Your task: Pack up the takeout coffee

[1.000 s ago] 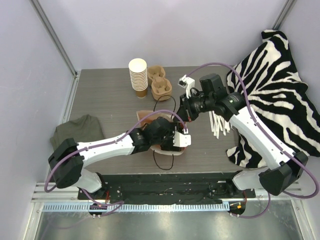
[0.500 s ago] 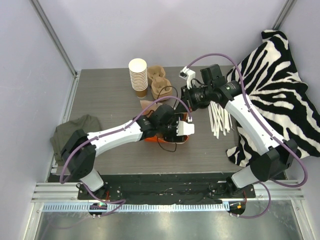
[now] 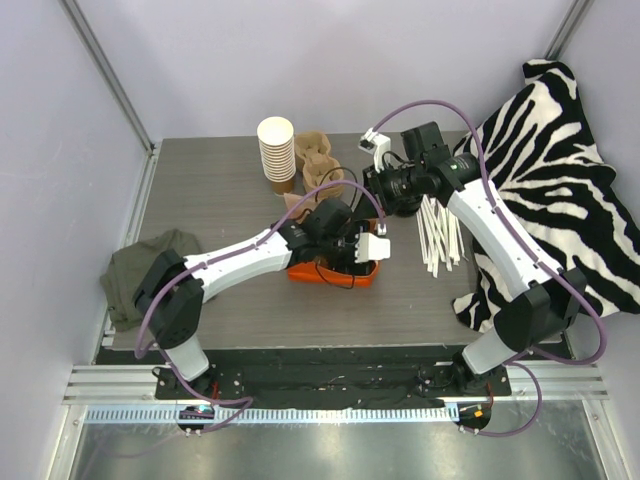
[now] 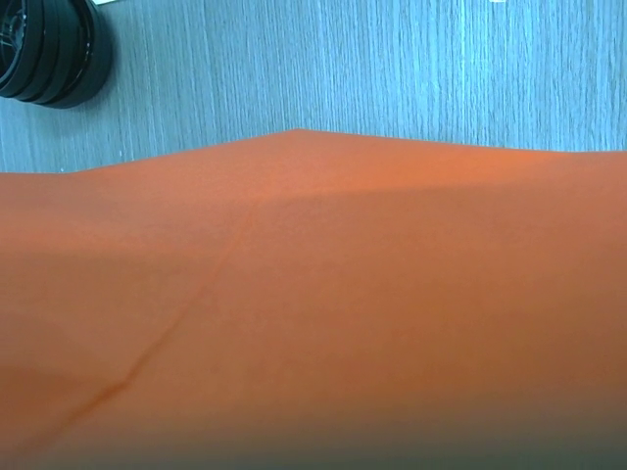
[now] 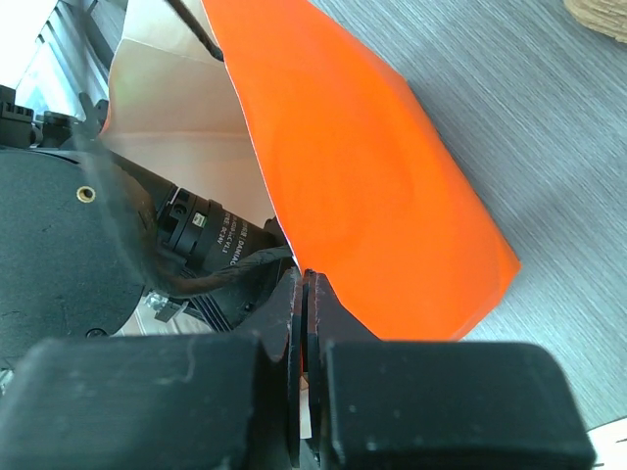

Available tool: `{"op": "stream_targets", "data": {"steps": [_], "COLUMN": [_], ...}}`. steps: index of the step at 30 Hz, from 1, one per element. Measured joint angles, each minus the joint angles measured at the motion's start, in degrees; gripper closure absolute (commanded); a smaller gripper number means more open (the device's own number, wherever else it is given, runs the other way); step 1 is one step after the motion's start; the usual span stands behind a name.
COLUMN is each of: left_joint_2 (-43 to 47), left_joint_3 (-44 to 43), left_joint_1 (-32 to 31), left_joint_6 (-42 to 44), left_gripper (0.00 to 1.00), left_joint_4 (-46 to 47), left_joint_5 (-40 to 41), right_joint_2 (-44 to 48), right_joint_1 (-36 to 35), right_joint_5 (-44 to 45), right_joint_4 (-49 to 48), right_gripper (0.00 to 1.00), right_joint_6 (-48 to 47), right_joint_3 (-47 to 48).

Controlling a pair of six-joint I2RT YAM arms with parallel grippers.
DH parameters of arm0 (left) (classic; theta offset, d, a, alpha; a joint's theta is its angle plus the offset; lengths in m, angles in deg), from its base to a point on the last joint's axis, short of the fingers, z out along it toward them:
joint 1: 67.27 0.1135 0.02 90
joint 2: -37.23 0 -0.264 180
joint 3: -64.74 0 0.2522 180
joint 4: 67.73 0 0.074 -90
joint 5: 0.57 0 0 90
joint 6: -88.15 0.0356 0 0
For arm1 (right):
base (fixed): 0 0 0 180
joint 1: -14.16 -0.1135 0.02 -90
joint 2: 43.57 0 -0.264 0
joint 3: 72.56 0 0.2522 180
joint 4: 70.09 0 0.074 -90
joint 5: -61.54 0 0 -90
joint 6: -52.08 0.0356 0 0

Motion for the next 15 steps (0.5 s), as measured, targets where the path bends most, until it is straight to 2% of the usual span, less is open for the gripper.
{"op": "stream_targets", "data": {"steps": [3, 6, 11, 13, 15], "left_joint_2": [-0.33, -0.42, -0.44, -0.37, -0.31], "left_joint_3": [-0.79, -1.31, -1.64, -1.62, -1.57], "left_joint_1": [0.15, 0.15, 0.11, 0.02, -0.04], "left_joint_6": [-0.09, -0.31, -0.90, -1.25, -1.40], "left_gripper": [0.66, 0.54, 0.40, 0.28, 0.26], "left_joint_4": [-0.66, -1.31, -1.68, -1.66, -1.62], "left_joint_5": [-0.24, -0.11, 0.61, 1.05, 1.22], "right_joint_2": [-0.37, -0.46, -0.42, -0.24, -0.02], "right_joint_1": [0.31, 0.37, 0.42, 0.42, 0.42], "right_joint_5": [-0.26, -0.48, -0.59, -0.79, -0.94], "right_joint_4": [0.26, 0.26, -0.17, -0.59, -1.03], "right_gripper": [0.99, 0.99, 0.99, 0.99, 0.99], "right_joint_6": [-0.39, -0.96, -1.66, -1.90, -2.12], "right_joint_3": [0.44, 0.46, 0.26, -0.20, -0.61]}}
